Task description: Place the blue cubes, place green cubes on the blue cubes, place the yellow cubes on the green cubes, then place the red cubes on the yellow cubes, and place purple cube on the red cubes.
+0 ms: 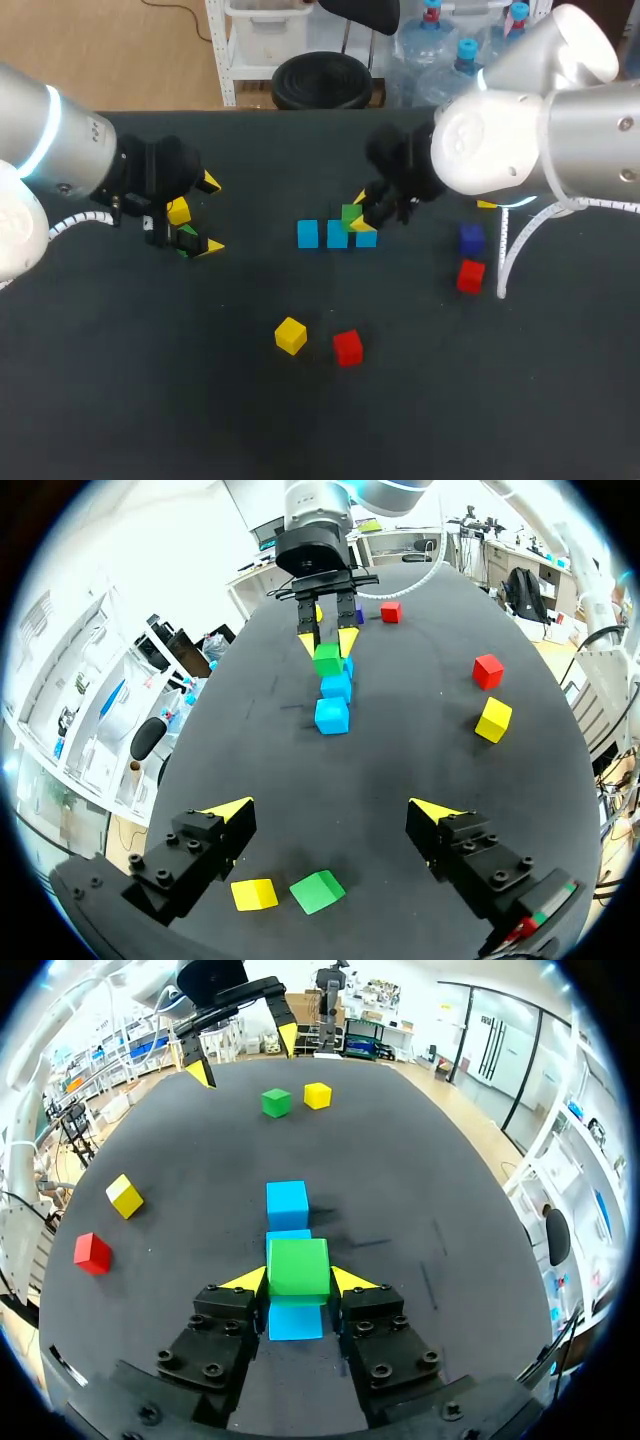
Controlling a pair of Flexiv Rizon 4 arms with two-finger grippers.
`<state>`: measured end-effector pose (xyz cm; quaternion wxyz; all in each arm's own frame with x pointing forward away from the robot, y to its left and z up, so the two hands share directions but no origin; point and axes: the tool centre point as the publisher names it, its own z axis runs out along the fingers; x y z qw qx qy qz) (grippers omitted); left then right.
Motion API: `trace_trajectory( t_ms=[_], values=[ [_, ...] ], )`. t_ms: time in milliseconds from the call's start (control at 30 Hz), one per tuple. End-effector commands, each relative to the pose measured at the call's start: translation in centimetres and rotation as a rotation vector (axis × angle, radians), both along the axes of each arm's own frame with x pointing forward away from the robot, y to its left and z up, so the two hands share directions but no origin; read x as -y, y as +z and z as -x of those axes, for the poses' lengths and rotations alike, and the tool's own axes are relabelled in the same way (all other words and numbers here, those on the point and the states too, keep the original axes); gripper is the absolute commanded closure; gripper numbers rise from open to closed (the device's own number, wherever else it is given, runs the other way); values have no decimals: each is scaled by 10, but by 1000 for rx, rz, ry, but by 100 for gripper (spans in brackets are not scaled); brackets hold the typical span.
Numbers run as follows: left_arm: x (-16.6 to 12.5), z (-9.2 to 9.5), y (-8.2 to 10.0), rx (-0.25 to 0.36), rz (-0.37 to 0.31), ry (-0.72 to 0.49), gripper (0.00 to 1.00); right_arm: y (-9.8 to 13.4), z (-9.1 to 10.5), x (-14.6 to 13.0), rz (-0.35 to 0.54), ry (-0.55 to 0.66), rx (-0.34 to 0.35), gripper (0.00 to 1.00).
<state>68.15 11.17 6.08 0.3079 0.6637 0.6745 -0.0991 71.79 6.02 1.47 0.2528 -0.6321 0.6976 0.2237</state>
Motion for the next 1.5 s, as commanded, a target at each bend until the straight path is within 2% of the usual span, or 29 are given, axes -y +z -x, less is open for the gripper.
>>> trace_trajectory(
  t_ms=[33, 167, 233, 333, 400, 700, 900, 1300, 1500],
  values=[
    [-2, 0, -1, 4, 8, -6, 0, -1, 0, 1, -2, 1, -1, 75],
    [-2, 0, -1, 4, 8, -6, 0, -1, 0, 1, 0, 4, -2, 65],
    [-2, 0, -1, 4, 8, -6, 0, 0, 0, 1, 0, 5, -1, 55],
    [-2, 0, -1, 4, 8, -6, 0, 0, 0, 1, 1, 5, -2, 50],
    [-2, 0, -1, 4, 8, -6, 0, 0, 0, 0, 2, 6, -3, 0],
    [-2, 0, -1, 4, 8, -6, 0, 3, 0, 0, 3, 6, -5, 0],
    [-2, 0, -1, 4, 8, -6, 0, 25, 1, 8, -7, -17, 7, 0],
    [-2, 0, -1, 4, 8, -6, 0, 71, 10, 43, -91, -53, -6, 0],
    [-2, 0, -1, 4, 8, -6, 0, 85, 13, 75, -187, -54, -36, 0]
  ],
)
